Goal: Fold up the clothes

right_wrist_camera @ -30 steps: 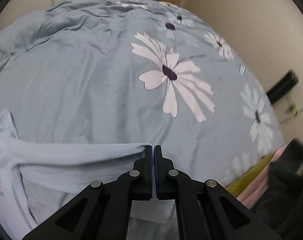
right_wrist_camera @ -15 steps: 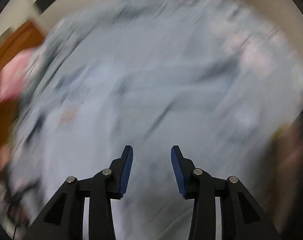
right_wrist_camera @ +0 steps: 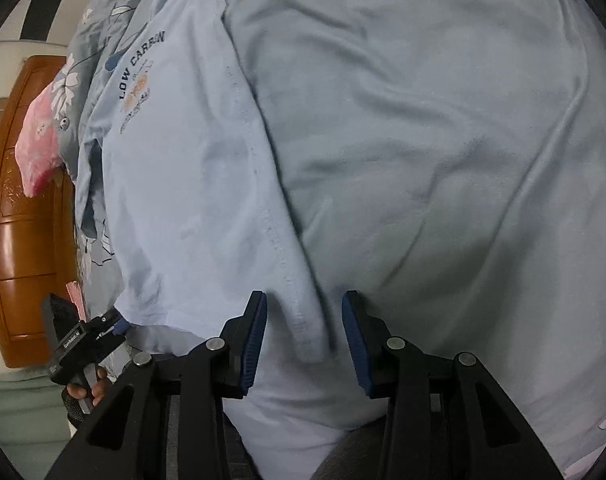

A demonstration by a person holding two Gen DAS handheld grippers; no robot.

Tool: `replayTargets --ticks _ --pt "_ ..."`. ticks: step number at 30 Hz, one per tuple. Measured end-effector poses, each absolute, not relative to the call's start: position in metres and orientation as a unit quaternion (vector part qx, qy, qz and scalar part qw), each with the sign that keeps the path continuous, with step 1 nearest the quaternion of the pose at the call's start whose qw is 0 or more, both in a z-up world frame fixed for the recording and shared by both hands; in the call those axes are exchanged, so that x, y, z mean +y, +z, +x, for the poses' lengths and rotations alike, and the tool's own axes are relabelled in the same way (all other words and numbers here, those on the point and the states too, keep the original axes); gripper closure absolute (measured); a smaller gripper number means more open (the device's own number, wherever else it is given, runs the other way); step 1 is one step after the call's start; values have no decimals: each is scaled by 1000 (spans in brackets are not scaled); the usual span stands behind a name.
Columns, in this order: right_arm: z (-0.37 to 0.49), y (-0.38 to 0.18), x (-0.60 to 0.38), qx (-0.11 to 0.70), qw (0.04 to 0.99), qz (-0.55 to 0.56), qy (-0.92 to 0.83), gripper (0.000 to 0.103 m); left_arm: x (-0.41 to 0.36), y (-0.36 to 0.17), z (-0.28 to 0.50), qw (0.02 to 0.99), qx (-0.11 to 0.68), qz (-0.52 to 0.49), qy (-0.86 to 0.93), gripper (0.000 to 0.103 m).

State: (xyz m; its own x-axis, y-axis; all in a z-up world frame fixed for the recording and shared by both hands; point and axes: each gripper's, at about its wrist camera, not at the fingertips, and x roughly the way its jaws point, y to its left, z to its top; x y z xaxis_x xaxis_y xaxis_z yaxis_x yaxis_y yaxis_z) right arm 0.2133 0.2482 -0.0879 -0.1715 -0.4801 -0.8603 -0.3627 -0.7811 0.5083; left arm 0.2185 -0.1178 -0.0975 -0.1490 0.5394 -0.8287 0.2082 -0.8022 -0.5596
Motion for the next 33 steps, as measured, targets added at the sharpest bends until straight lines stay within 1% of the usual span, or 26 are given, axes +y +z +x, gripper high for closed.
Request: replayTargets --ticks 1,2,3,4,6,10,11,13,15,18,21,23,25,26,27,28,29,30,31,32,33 --pt "213 -84 245 -331 47 640 -692 81 -116 -95 220 118 -286 -642 701 67" --pt "212 -82 242 -327 49 639 -695 91 -115 -93 220 115 -277 -642 705 82" --pt "211 -80 241 -320 51 638 -698 95 -115 -91 221 111 -267 -641 711 91" --pt "210 -78 240 -314 52 637 -702 96 -114 -88 222 105 -257 -638 719 100" --pt "214 -64 239 -302 55 628 -715 97 -122 -72 225 89 -241 -619 742 100" --pt "223 -33 238 -279 62 606 -743 98 -144 -22 238 73 -217 -570 789 100" --pt "226 -25 237 -273 63 600 -749 98 -146 -20 241 71 -211 -568 792 100" --pt "230 -19 233 -256 62 601 -755 98 -143 -30 244 66 -197 -579 788 100" --pt "232 -32 222 -227 50 627 -744 98 -141 -40 247 60 -184 -590 784 100" --pt "231 -49 219 -225 35 649 -726 98 -137 -55 252 52 -163 -605 777 100" --pt "228 -54 218 -223 34 657 -720 98 -138 -59 253 57 -174 -610 771 99" --pt "226 -53 218 -220 34 657 -721 97 -140 -56 254 63 -185 -607 771 95" --pt "225 -52 219 -217 33 657 -722 97 -144 -52 253 70 -197 -602 771 95" --pt "226 -51 222 -213 30 656 -724 94 -147 -49 253 75 -206 -599 771 94" --pt "228 -49 226 -209 26 655 -726 93 -153 -46 252 75 -216 -592 773 92" --pt "229 -45 231 -207 22 651 -730 93 -163 -43 251 73 -226 -584 776 85" --pt "228 -39 236 -207 18 645 -735 88 -172 -40 249 70 -236 -575 780 77" --pt "227 -33 241 -208 13 637 -742 81 -183 -37 250 66 -252 -566 782 72" --pt "226 -27 246 -208 8 629 -749 77 -195 -34 252 59 -272 -555 784 63" --pt "223 -22 249 -205 5 623 -755 75 -211 -32 252 48 -296 -542 785 60" --pt "220 -18 251 -201 3 618 -760 75 -227 -32 246 30 -322 -528 785 60"
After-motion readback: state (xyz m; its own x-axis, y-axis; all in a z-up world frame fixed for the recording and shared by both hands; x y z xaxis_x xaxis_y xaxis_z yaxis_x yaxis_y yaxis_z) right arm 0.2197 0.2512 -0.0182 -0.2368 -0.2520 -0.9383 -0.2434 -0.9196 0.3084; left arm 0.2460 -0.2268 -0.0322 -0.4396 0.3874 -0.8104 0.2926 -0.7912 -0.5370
